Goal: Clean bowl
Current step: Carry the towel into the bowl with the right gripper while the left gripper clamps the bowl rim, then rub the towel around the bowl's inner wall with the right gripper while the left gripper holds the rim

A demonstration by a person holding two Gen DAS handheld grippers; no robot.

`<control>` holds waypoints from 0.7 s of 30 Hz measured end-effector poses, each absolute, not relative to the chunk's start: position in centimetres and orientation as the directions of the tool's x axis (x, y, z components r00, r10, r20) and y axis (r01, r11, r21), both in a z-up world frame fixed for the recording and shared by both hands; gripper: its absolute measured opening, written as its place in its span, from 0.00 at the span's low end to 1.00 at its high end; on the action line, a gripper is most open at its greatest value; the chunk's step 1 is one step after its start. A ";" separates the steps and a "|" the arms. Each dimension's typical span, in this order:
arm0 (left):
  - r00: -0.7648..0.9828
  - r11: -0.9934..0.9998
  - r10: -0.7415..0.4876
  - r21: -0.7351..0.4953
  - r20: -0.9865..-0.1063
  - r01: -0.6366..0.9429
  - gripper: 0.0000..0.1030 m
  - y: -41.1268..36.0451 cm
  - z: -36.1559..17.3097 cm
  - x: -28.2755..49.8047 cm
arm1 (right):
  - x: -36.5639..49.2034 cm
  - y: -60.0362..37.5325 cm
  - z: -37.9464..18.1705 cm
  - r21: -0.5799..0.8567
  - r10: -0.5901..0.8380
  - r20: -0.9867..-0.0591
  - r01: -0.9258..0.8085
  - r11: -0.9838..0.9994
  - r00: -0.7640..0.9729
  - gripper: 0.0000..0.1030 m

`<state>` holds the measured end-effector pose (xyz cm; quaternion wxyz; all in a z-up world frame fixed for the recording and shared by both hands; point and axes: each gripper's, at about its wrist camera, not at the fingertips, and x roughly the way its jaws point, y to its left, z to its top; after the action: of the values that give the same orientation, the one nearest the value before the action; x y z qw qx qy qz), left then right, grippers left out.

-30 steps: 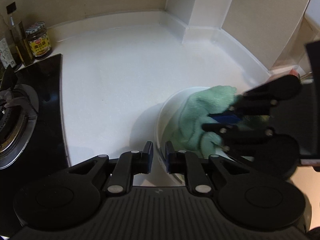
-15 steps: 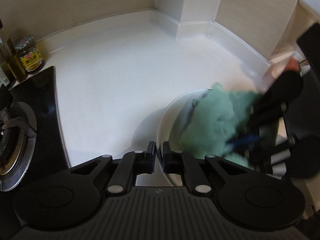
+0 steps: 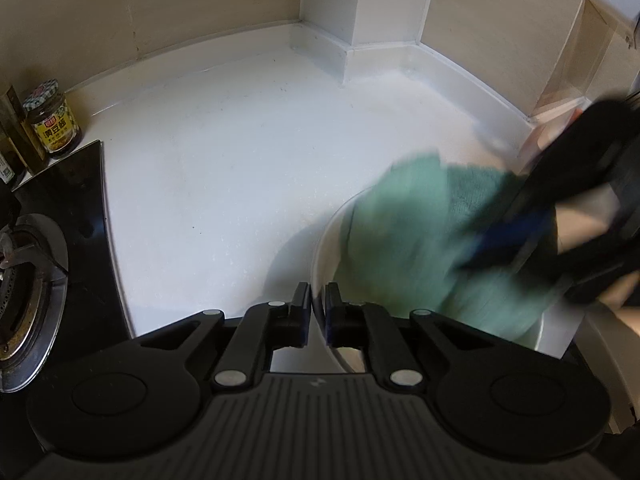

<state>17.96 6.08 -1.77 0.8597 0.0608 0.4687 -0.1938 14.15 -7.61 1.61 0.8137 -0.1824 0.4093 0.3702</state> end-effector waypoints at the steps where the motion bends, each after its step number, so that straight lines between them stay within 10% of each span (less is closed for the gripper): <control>1: 0.487 0.918 -0.276 -0.078 -0.829 0.389 0.05 6.1 -1.8 17.9 | 14.0 -8.6 2.7 0.021 0.473 -0.773 -0.728 0.685 0.423 0.04; 21: 0.490 0.918 -0.271 -0.069 -0.829 0.391 0.05 6.1 -1.8 18.2 | 14.5 -16.0 6.9 0.211 0.524 -0.522 -0.494 0.844 0.673 0.05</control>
<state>18.23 6.09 -1.81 0.8607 0.0643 0.4669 -0.1924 14.51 -15.97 6.94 0.9143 0.0261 0.2931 0.2783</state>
